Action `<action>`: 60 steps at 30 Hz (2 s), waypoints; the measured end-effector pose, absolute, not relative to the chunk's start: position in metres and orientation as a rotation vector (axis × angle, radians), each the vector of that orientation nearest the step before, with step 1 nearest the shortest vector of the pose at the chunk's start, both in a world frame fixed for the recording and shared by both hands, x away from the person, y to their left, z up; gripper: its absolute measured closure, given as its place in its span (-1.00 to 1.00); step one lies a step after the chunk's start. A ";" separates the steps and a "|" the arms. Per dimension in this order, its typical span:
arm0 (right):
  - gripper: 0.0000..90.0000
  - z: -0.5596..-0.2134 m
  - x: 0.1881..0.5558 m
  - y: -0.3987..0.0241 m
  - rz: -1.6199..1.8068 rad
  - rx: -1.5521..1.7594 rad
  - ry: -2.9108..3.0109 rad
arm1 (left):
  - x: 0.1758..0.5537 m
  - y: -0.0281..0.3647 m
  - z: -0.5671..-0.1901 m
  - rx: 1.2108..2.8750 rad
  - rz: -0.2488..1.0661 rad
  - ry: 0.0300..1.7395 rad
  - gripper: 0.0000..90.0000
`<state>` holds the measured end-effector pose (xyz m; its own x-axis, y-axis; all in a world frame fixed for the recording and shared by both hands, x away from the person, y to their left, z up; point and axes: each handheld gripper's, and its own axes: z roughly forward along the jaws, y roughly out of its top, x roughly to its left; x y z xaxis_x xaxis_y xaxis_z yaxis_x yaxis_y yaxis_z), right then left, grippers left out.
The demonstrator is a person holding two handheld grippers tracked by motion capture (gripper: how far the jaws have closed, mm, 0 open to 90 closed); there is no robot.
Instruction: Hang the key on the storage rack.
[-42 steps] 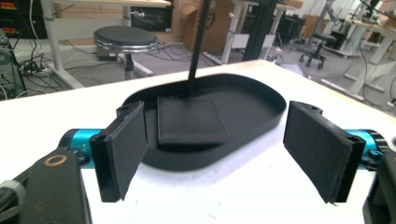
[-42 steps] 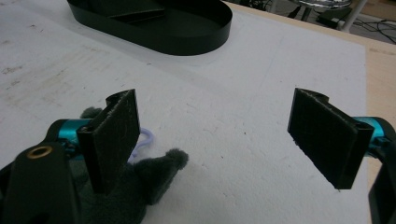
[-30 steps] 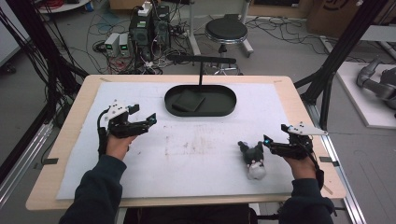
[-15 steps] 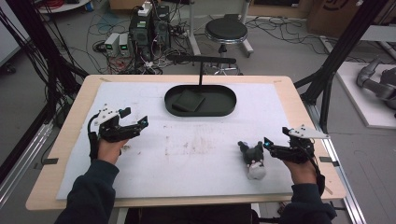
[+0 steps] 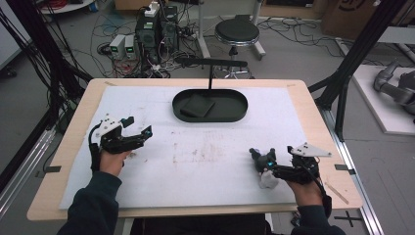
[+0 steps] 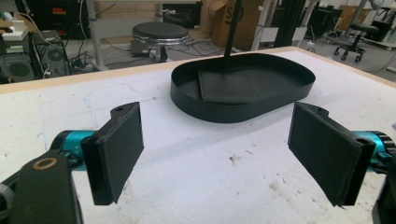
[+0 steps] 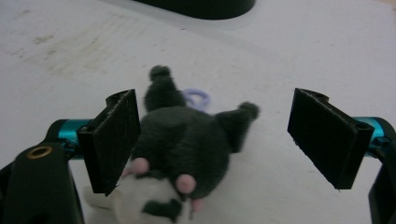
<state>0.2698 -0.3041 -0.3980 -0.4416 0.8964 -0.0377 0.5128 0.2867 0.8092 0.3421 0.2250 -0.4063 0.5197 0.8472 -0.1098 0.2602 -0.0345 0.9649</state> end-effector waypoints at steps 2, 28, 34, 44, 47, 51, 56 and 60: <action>-0.62 -0.401 0.270 -0.296 1.018 1.242 2.104 | 0.342 0.226 -0.407 1.576 0.621 0.978 -0.59; -0.32 -0.427 0.303 -0.305 0.945 1.220 2.316 | 0.341 0.232 -0.411 1.570 0.608 1.020 -0.56; -0.56 -0.428 0.296 -0.300 0.786 1.284 2.295 | 0.341 0.233 -0.411 1.568 0.610 1.021 -0.55; -0.19 -0.420 0.298 -0.304 0.913 1.241 2.313 | 0.341 0.233 -0.411 1.572 0.609 1.019 -0.54; -0.20 -0.410 0.301 -0.302 0.967 1.151 2.277 | 0.341 0.233 -0.411 1.572 0.606 1.017 -0.54; -0.20 -0.402 0.315 -0.300 1.027 1.128 2.272 | 0.341 0.233 -0.411 1.576 0.611 1.015 -0.54; -0.20 -0.388 0.337 -0.295 1.064 1.107 2.259 | 0.341 0.234 -0.413 1.577 0.616 1.013 -0.53; -0.20 -0.369 0.354 -0.292 1.111 1.059 2.224 | 0.341 0.236 -0.414 1.579 0.613 1.011 -0.53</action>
